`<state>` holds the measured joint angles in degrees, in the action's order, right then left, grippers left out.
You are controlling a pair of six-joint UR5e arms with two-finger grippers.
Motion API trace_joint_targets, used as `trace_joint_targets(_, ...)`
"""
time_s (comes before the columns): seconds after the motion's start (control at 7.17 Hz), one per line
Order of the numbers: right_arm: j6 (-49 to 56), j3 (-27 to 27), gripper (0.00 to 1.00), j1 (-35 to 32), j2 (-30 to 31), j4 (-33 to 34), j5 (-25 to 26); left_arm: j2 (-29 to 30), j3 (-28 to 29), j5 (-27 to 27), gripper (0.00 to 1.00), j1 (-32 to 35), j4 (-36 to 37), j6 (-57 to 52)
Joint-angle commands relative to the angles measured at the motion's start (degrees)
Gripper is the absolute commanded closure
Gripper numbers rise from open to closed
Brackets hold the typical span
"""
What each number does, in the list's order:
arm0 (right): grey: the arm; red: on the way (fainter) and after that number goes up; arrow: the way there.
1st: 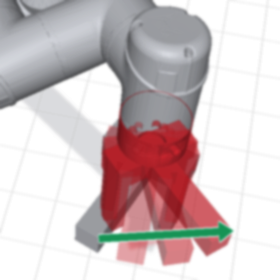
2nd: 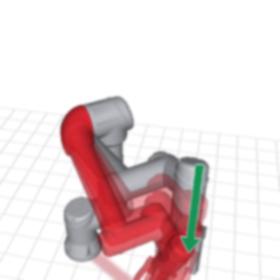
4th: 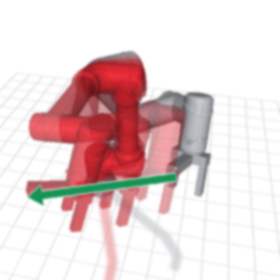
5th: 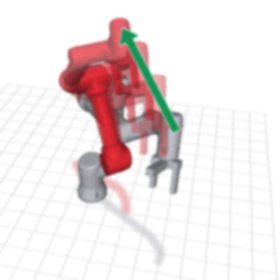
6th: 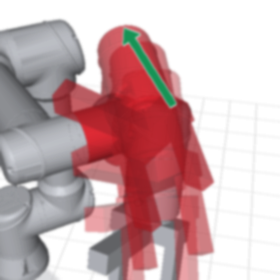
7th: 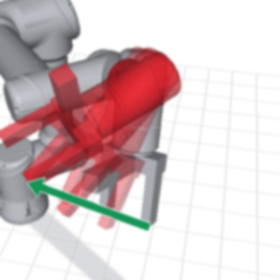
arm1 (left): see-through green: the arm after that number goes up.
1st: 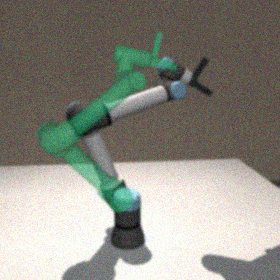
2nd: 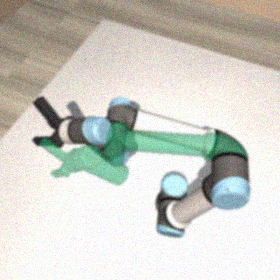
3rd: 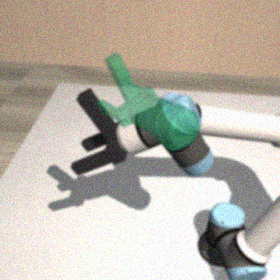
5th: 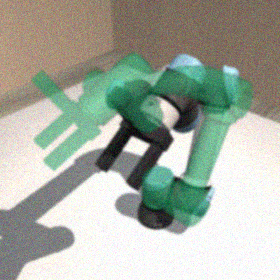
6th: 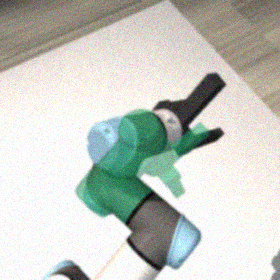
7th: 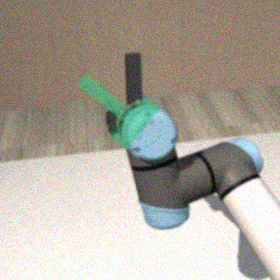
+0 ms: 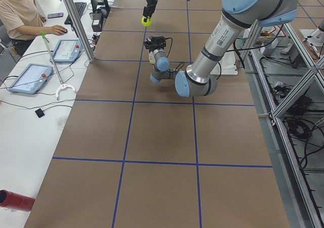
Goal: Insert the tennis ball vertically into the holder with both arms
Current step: 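Carry the second ball above the can with the right gripper, then open the right gripper to drop the ball into the can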
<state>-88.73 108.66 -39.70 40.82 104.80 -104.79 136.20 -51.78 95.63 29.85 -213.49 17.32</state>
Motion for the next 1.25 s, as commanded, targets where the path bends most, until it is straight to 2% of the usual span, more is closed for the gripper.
trace_joint_targets(0.0,-4.16,-0.11,1.0,4.09,-3.38,4.27,3.44,0.03,0.01,-0.09,0.02,-0.06,0.0,-0.01)
trace_joint_targets(0.42,-4.17,-0.81,0.97,4.98,-3.82,4.1,5.29,-0.06,0.01,-0.09,0.02,-0.06,0.0,-0.01)
trace_joint_targets(0.56,-4.08,-0.81,0.56,5.15,-3.82,4.1,5.38,-0.06,0.01,0.0,0.02,-0.15,0.0,-0.01)
trace_joint_targets(0.7,-4.08,-0.73,0.02,5.68,-3.82,4.1,7.64,-0.06,0.01,-0.09,0.02,-0.15,0.0,-0.01)
trace_joint_targets(1.11,-3.99,-0.73,0.01,6.03,-3.82,4.1,7.76,-0.06,0.01,0.0,0.02,-0.32,0.0,-0.01)
